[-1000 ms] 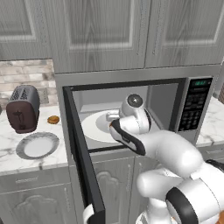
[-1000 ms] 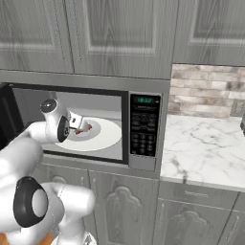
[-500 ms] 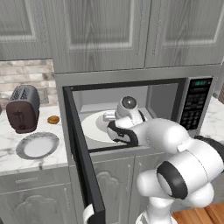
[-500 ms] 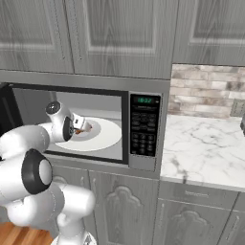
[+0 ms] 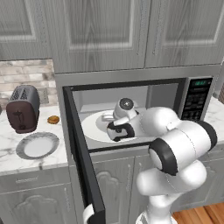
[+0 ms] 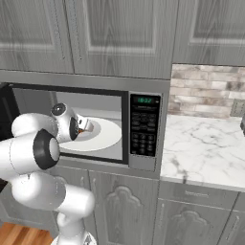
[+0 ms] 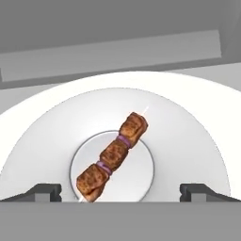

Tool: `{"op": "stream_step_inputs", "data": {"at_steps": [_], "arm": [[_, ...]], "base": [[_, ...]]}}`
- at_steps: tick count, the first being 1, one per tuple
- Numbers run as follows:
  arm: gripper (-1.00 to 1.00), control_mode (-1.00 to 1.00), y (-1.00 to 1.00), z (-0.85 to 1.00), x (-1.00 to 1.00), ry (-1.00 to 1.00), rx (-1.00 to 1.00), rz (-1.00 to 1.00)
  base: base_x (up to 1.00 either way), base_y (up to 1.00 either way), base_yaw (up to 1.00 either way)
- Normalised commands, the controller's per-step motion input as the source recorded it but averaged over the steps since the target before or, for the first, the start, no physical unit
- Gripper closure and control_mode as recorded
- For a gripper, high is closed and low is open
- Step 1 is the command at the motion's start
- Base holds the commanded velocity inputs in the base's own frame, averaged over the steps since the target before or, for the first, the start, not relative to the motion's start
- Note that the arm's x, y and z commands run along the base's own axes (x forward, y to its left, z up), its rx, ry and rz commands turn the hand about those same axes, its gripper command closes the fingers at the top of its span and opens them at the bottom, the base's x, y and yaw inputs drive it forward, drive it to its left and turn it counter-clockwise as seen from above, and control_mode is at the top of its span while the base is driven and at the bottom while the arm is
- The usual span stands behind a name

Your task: Pick the kebab skewer from the microwave and place it on plate located on the counter.

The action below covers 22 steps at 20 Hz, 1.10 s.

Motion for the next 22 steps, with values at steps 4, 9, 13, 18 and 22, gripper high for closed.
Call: {"op": "stream_step_inputs", "data": {"at_steps": [4,9,13,18,22], "arm": [[-1.0,-1.0,0.04,-0.18,0.25,0.0,0.0,0.0],[-1.0,-1.0,0.05,-0.17,0.25,0.0,0.0,0.0],[-1.0,-1.0,0.03,-0.14,0.22,0.0,0.0,0.0],[-1.0,-1.0,0.01,-0.14,0.17,0.0,0.0,0.0],[-1.0,-1.0,0.0,-0.17,0.12,0.01,0.0,0.0]], "base": [[0.0,0.0,0.0],[0.0,0.0,0.0],[0.0,0.0,0.0],[0.0,0.0,0.0],[0.0,0.0,0.0]]}}
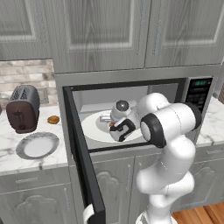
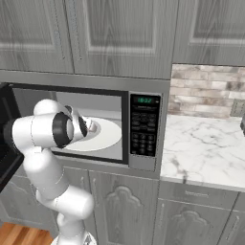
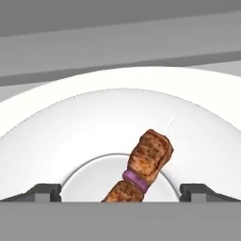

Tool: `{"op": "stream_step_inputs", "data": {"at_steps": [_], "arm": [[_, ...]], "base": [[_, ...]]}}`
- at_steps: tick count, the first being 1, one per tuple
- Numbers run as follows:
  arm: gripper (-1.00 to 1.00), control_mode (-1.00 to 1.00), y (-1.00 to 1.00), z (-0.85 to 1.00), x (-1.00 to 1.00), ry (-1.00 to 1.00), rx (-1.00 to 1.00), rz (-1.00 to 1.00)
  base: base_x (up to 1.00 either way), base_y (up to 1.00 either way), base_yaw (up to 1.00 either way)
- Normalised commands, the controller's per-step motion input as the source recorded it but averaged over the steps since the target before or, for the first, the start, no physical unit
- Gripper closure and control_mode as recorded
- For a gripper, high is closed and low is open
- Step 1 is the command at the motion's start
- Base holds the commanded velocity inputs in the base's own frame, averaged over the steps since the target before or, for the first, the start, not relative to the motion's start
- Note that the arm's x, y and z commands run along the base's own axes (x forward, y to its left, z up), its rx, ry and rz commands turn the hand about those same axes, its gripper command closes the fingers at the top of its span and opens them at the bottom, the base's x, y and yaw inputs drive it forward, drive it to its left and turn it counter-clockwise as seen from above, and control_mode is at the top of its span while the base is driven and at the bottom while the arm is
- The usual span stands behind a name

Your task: Pick the kebab skewer from the microwave and place it on plate located on the counter.

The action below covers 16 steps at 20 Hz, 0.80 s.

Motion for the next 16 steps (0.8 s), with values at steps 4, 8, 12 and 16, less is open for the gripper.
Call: {"op": "stream_step_inputs", "data": {"at_steps": [4,8,12,16], "arm": [[-1.0,-1.0,0.0,-0.15,0.12,0.02,0.0,0.0],[1.0,-1.0,0.0,-0.08,0.09,0.0,0.0,0.0],[1.0,-1.0,0.0,0.0,0.0,0.0,0.0,0.0],[1.0,-1.0,0.0,0.0,0.0,0.0,0.0,0.0]], "base": [[0.0,0.0,0.0],[0.0,0.0,0.0],[0.0,0.0,0.0],[0.0,0.0,0.0]]}}
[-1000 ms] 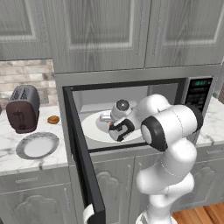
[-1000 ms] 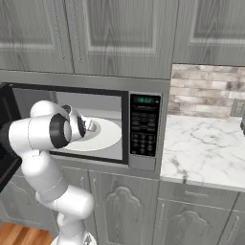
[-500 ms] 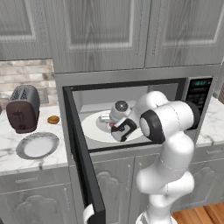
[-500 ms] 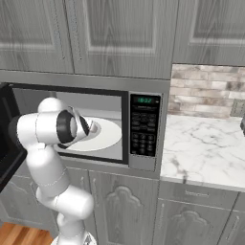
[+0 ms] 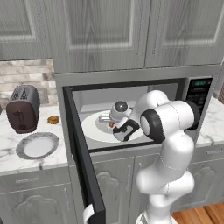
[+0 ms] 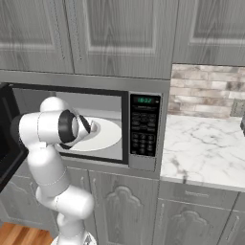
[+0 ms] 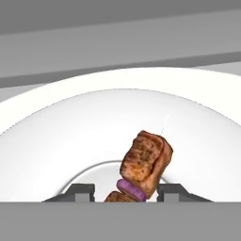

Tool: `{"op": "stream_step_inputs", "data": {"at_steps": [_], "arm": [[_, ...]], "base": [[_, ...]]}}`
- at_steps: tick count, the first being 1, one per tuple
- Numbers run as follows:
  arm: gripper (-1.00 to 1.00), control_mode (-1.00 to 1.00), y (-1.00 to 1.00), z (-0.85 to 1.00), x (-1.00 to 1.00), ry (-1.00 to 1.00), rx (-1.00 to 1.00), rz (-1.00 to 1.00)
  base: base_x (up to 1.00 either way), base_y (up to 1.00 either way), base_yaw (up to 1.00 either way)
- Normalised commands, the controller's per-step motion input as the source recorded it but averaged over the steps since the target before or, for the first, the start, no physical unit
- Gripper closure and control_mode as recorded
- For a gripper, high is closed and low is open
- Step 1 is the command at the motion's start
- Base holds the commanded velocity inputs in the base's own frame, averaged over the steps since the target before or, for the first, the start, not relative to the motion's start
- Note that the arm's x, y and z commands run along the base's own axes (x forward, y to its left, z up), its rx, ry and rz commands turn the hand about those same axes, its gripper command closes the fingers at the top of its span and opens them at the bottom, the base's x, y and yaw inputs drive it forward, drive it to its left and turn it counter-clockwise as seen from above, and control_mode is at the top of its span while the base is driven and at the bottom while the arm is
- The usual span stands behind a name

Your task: Pick the kebab skewer from the microwave and place it on plate located on the counter.

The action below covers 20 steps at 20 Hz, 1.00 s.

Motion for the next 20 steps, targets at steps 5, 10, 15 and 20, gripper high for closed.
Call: {"op": "stream_step_inputs", "data": {"at_steps": [5,10,15,20], "arm": [[1.0,-1.0,-0.04,0.25,-0.18,0.0,0.0,0.0],[1.0,-1.0,-0.14,0.47,-0.5,0.0,0.0,0.0],[1.0,-1.0,-0.34,0.63,-0.42,0.0,0.0,0.01],[1.0,-1.0,-0.41,0.71,-0.02,0.0,0.0,0.03]], "base": [[0.0,0.0,0.0],[0.0,0.0,0.0],[0.0,0.0,0.0],[0.0,0.0,0.0]]}}
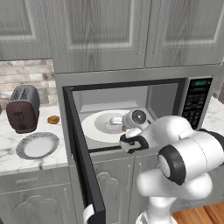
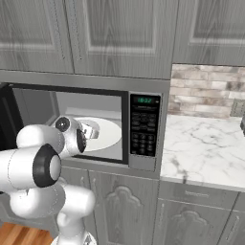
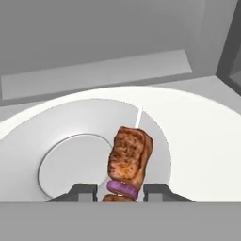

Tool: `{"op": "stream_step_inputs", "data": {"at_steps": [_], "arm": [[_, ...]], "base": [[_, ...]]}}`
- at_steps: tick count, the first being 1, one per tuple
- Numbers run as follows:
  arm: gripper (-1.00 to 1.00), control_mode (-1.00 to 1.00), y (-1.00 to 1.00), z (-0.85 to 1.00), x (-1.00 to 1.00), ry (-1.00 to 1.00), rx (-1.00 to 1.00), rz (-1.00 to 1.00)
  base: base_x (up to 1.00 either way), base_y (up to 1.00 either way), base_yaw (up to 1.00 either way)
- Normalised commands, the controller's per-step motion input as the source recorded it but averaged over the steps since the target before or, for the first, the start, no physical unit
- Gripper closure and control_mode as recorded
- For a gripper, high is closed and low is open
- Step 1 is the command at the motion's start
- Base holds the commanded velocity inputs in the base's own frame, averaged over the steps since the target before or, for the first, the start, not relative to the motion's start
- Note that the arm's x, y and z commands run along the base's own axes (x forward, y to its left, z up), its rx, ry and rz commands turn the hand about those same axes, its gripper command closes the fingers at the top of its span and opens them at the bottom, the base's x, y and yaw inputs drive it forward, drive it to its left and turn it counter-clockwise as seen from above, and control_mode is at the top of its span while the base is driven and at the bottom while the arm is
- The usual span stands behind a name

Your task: Pick the kebab skewer from the microwave and place it on plate located on the counter.

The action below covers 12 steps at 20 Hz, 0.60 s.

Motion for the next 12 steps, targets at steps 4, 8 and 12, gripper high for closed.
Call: {"op": "stream_step_inputs", "data": {"at_steps": [4,8,12], "arm": [[1.0,-1.0,-0.27,0.74,-0.01,0.04,0.0,0.02],[1.0,-1.0,-0.23,0.68,-0.12,0.05,0.0,0.02],[1.0,-1.0,-0.04,0.52,-0.37,0.06,0.0,0.01]], "base": [[0.0,0.0,0.0],[0.0,0.0,0.0],[0.0,0.0,0.0]]}}
